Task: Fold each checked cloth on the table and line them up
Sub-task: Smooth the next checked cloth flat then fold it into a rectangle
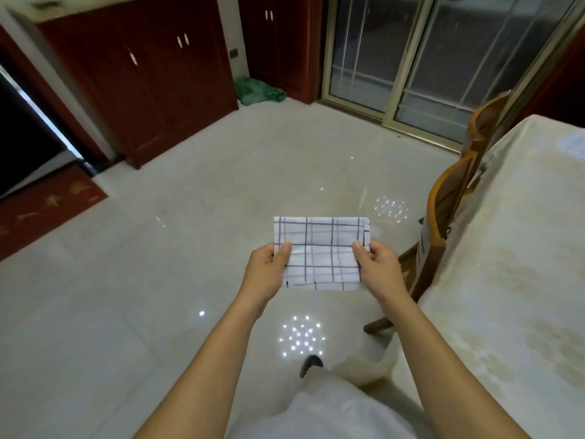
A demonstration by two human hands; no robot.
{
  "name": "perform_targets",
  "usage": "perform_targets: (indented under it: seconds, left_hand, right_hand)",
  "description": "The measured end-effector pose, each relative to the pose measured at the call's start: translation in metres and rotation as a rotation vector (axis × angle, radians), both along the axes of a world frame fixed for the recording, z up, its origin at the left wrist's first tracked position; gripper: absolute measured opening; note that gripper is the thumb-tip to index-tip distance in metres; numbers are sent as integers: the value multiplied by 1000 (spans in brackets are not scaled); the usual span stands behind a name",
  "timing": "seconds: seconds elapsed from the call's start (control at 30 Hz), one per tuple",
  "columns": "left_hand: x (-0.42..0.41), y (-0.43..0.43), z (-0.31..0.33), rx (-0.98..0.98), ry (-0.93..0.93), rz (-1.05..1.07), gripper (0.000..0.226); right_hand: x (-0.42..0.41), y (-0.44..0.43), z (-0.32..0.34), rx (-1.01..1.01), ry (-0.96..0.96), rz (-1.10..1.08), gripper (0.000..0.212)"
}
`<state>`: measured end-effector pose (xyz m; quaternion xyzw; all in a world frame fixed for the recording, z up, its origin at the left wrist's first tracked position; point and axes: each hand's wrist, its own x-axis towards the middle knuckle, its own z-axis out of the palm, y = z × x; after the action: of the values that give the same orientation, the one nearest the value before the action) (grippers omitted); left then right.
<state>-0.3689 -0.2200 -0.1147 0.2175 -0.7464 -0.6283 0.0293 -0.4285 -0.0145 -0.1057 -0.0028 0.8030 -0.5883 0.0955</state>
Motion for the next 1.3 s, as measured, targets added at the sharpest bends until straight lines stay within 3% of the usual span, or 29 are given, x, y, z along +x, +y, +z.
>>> perform_targets:
  seconds: [0.1, 0.3, 0.63, 0.77, 1.03, 1.3]
  left_hand:
    - [-26, -26, 9, 16, -8, 13, 32]
    - [-114, -65, 42, -133, -7, 117, 39]
    - [-265, -58, 52, -139, 8, 39, 42]
    - [-323, -39, 42, -109, 7, -64, 41]
    - [-470, -12, 29, -62, 52, -299, 44]
    - [-654, 16, 72, -87, 213, -628, 59]
  right_hand:
    - [-34, -32, -5, -55, -30, 26, 22]
    - [-130, -86, -4, -106, 53, 16, 51]
    - [-260, -78, 17, -50, 140, -121, 41]
    - [-299, -54, 9, -32, 139, -215, 49]
    - [-404, -22, 15, 108, 164, -404, 34]
    - [-519, -1, 72, 213, 244, -744, 34]
